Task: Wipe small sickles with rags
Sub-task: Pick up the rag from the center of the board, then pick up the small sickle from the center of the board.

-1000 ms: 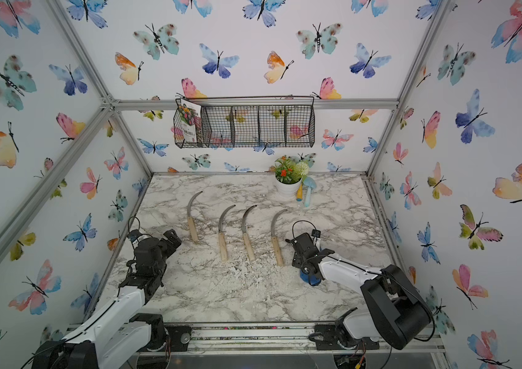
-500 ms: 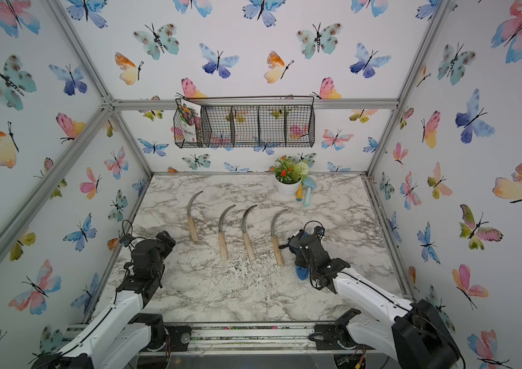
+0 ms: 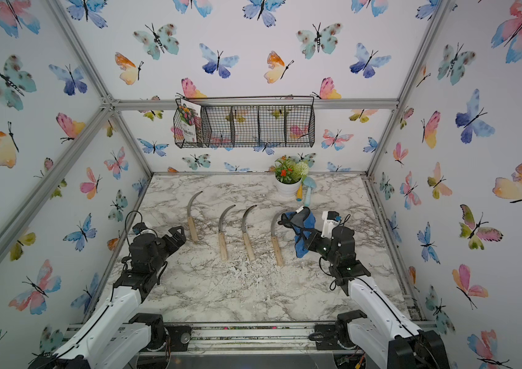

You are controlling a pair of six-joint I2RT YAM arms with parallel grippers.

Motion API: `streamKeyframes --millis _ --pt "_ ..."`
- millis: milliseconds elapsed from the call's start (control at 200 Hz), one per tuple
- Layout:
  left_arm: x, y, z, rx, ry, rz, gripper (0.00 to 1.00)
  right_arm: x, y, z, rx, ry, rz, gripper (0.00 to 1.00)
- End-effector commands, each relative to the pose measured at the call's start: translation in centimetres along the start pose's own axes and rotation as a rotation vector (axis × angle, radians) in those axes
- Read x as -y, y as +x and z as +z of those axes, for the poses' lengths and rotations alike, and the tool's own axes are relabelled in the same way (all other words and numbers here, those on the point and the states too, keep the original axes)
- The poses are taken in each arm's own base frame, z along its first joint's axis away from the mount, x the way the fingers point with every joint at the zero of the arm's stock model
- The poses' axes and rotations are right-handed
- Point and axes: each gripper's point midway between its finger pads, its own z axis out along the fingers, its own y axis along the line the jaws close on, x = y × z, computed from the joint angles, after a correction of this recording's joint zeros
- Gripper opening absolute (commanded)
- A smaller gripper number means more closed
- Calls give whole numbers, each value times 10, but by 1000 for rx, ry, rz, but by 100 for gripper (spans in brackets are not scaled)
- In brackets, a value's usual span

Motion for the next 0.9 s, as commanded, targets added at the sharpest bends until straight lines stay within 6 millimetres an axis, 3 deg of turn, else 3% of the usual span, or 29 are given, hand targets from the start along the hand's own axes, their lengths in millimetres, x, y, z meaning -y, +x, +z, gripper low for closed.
streamKeyframes --millis 0,55,140,300,466,726,896 --pt "13 17 22 -99 13 65 99 -34 -8 -2 -11 -158 -79 2" --pt "13 20 35 -125 -25 79 98 -32 -8 -1 -12 -148 -84 2" --pt "14 29 54 -181 -47 89 90 -26 -5 0 -20 -123 -92 2" --pt "9 45 78 -234 -151 133 81 -13 -1 1 -22 -65 -99 2" --pt "-6 56 88 -249 -233 125 74 -8 2 -3 -19 -41 -108 2" --pt "-7 64 98 -200 -364 186 69 -1 9 -11 -16 -6 -116 2" --pt "-16 67 102 -184 -451 187 60 3 13 -15 -13 4 -118 2"
